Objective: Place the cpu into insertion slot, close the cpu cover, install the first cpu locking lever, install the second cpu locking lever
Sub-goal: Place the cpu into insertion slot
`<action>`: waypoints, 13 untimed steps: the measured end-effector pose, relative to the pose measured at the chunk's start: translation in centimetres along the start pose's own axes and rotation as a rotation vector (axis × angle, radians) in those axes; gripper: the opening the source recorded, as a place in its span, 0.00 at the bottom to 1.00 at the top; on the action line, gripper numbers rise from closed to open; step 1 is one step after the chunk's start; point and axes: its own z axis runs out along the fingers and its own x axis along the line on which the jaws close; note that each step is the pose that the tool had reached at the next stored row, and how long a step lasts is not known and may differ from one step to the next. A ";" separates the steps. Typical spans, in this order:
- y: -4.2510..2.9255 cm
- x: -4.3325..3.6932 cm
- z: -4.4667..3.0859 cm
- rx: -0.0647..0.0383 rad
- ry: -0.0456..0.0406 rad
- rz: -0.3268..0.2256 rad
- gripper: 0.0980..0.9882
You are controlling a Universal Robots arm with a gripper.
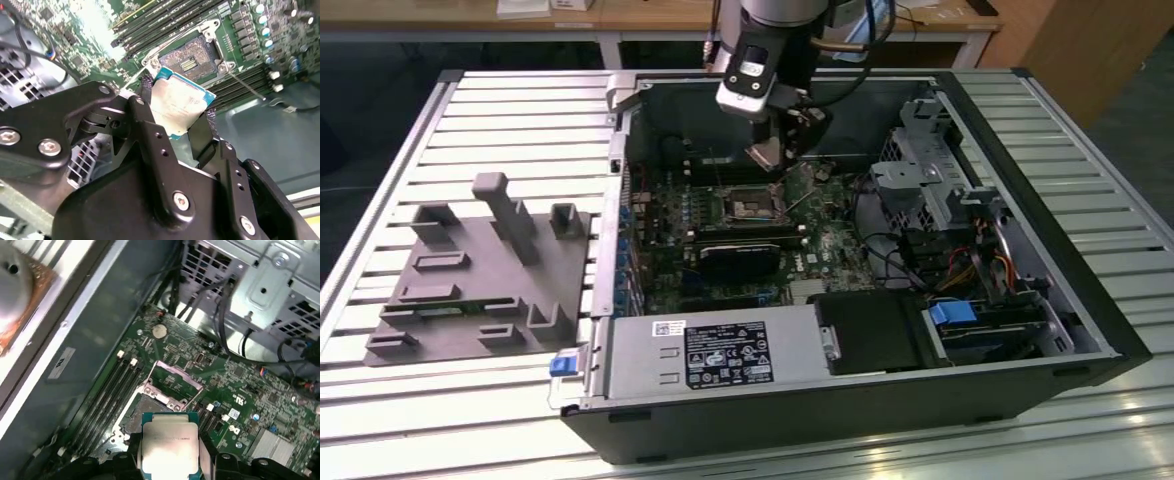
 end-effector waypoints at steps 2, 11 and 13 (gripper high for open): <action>-0.01 0.00 0.15 -0.001 -0.0034 0.037 0.49; -0.06 -0.01 0.64 -0.004 -0.0180 0.200 0.49; -0.07 -0.01 0.68 -0.005 -0.0211 0.236 0.49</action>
